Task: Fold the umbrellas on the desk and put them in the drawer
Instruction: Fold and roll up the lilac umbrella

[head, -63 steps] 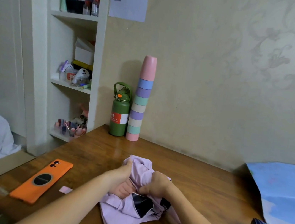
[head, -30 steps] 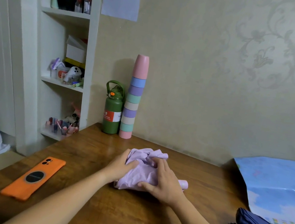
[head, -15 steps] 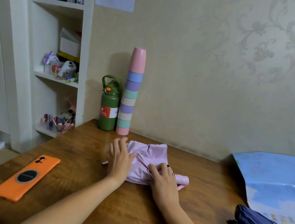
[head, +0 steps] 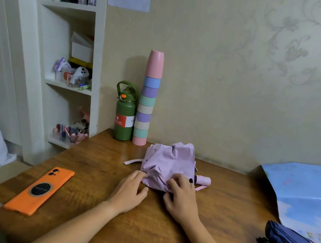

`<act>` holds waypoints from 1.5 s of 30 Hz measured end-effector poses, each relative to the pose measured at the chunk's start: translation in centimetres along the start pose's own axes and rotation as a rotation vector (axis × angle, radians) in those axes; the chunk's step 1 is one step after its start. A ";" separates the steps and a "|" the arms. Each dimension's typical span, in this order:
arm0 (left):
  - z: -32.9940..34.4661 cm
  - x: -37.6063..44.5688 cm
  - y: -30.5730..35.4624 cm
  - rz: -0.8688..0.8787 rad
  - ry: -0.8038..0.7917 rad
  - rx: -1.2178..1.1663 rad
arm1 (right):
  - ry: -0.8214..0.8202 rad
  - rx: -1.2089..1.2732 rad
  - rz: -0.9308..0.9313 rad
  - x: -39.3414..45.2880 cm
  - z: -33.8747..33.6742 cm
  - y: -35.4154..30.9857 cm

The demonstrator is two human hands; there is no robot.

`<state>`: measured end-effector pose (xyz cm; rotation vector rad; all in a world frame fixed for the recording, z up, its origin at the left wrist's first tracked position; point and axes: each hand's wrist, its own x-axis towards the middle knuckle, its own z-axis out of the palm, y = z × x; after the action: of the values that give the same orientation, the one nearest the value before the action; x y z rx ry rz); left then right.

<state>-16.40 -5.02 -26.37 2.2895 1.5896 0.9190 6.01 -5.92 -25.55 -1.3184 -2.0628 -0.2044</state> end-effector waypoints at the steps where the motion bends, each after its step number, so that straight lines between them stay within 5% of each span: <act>1: -0.1 -0.1 0.0 0.001 0.037 -0.005 | -0.027 0.032 -0.013 -0.2 -0.3 -0.2; 5: -0.8 -0.8 0.4 0.077 0.128 -0.047 | -0.121 0.126 -0.057 -1.2 -1.0 -0.5; 10: -1.2 -1.1 0.9 0.109 0.029 -0.053 | -0.141 0.145 -0.085 -1.9 -1.4 -0.7; 17: -1.6 -1.0 0.7 -0.057 -0.067 -0.234 | -0.134 0.214 -0.031 -2.3 -2.3 -1.3; 31: -1.7 -0.9 0.6 0.106 -0.145 -0.131 | -0.223 0.161 -0.114 -2.4 -2.1 -1.1; 37: -4.2 -0.5 1.7 -0.158 -0.430 -0.473 | -0.191 0.090 -0.097 -3.7 -2.3 0.0; 45: -3.2 -1.1 2.4 -0.331 -0.354 -0.558 | -0.158 0.129 -0.101 -4.5 -3.8 -1.0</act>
<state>-16.69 -7.54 -23.04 1.6365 1.2977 0.7071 8.08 -11.51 -25.18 -1.1866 -2.2374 -0.0099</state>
